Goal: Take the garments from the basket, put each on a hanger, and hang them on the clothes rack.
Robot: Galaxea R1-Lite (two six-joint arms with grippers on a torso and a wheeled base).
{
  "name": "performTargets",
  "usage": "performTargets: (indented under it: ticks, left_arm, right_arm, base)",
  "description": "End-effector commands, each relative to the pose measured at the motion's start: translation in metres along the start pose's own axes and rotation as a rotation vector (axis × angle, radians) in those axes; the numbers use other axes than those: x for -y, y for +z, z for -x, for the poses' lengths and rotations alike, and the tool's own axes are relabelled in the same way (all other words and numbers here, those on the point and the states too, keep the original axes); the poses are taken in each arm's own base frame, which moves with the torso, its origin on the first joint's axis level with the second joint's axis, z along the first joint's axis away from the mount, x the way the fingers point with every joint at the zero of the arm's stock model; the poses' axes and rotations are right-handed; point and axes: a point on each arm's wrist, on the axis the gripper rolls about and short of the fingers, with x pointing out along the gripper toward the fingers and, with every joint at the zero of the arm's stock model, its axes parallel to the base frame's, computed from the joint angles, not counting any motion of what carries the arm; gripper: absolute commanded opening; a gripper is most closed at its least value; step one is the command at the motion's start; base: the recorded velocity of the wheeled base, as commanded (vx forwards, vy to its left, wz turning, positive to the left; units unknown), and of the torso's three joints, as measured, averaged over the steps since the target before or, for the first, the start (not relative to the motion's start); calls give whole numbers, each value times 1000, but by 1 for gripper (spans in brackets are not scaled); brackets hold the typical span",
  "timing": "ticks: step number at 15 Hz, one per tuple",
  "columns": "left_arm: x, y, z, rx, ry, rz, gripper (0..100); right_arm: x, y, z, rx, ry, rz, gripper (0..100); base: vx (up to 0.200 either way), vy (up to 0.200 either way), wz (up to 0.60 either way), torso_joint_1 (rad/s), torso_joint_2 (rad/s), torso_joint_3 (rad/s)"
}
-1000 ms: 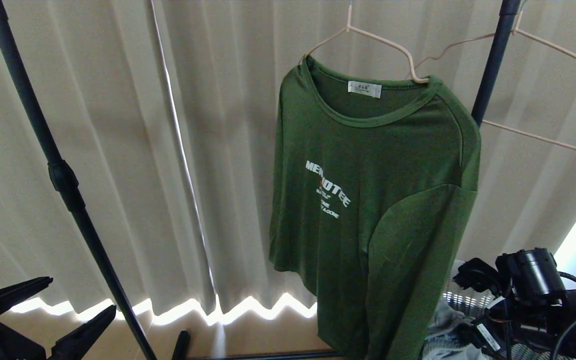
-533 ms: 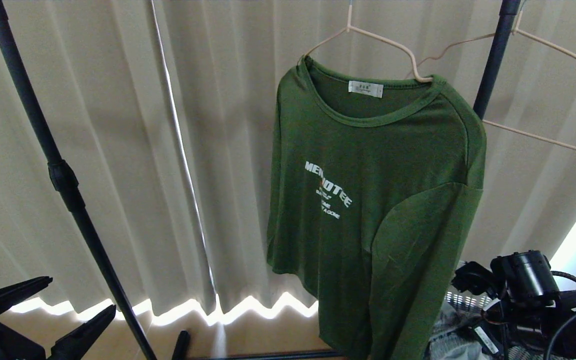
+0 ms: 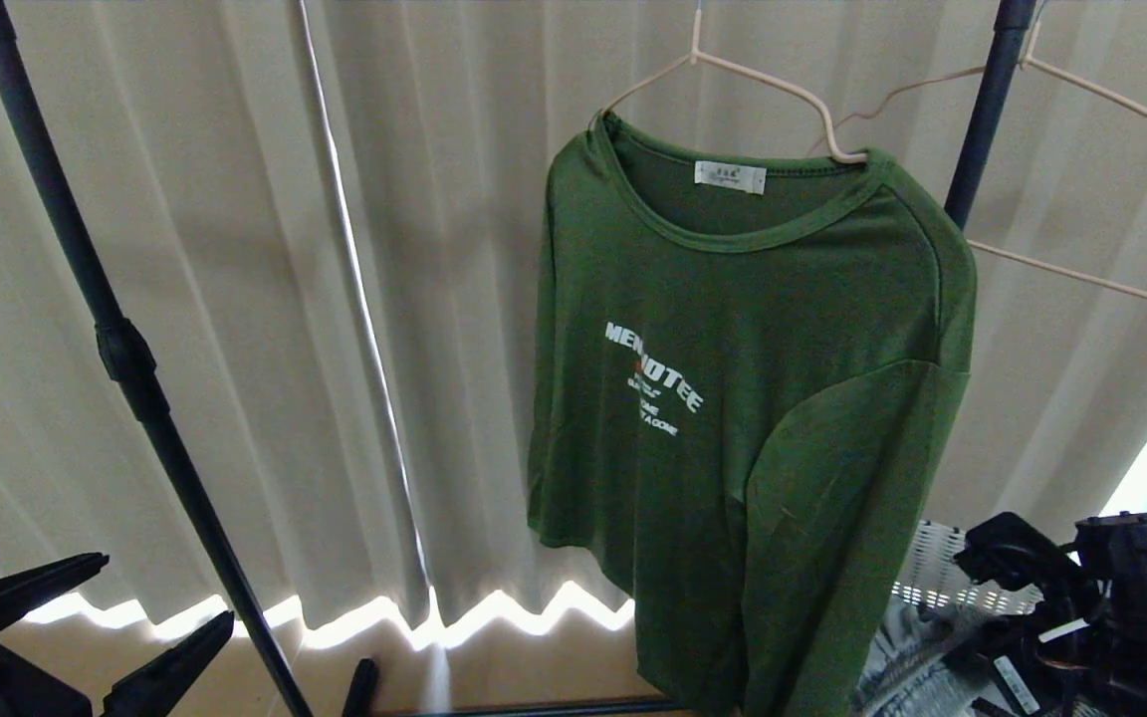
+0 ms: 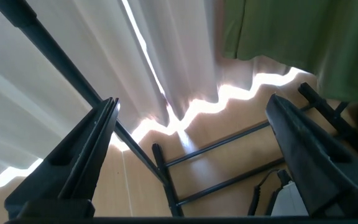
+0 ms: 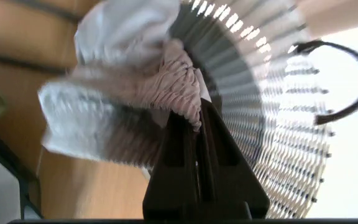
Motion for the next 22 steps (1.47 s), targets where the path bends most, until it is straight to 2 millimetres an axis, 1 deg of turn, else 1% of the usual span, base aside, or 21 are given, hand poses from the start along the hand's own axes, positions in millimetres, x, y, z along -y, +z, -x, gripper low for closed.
performTargets:
  ticks: [1, 2, 3, 5, 15, 20, 22]
  left_arm:
    - [0, -1, 0, -2, -2, -1, 100]
    - [0, -1, 0, -2, -2, -1, 100]
    - [1, -4, -1, -14, -5, -4, 100]
    - [1, -3, 0, -10, -1, -5, 100]
    - [0, -3, 3, 5, 1, -3, 100]
    - [1, -3, 2, 2, -1, -2, 100]
    - [1, -3, 2, 2, 0, -2, 100]
  right_arm:
    - [7, 6, 19, 117, -9, -33, 0]
    - [7, 6, 19, 117, -9, -33, 0]
    - [8, 12, 21, 198, -14, -52, 0]
    - [10, 14, 22, 227, -22, -59, 0]
    - [3, 14, 23, 232, 3, -35, 0]
    - [3, 14, 24, 233, 3, -36, 0]
    - [3, 14, 23, 232, 3, -35, 0]
  base:
    - [0, 0, 0, 0, 0, 0]
    - [0, 0, 0, 0, 0, 0]
    - [0, 0, 0, 0, 0, 0]
    - [0, 0, 0, 0, 0, 0]
    - [-200, 0, 0, 2, 4, 2]
    - [-200, 0, 0, 2, 5, 3]
    - [0, 0, 0, 0, 0, 0]
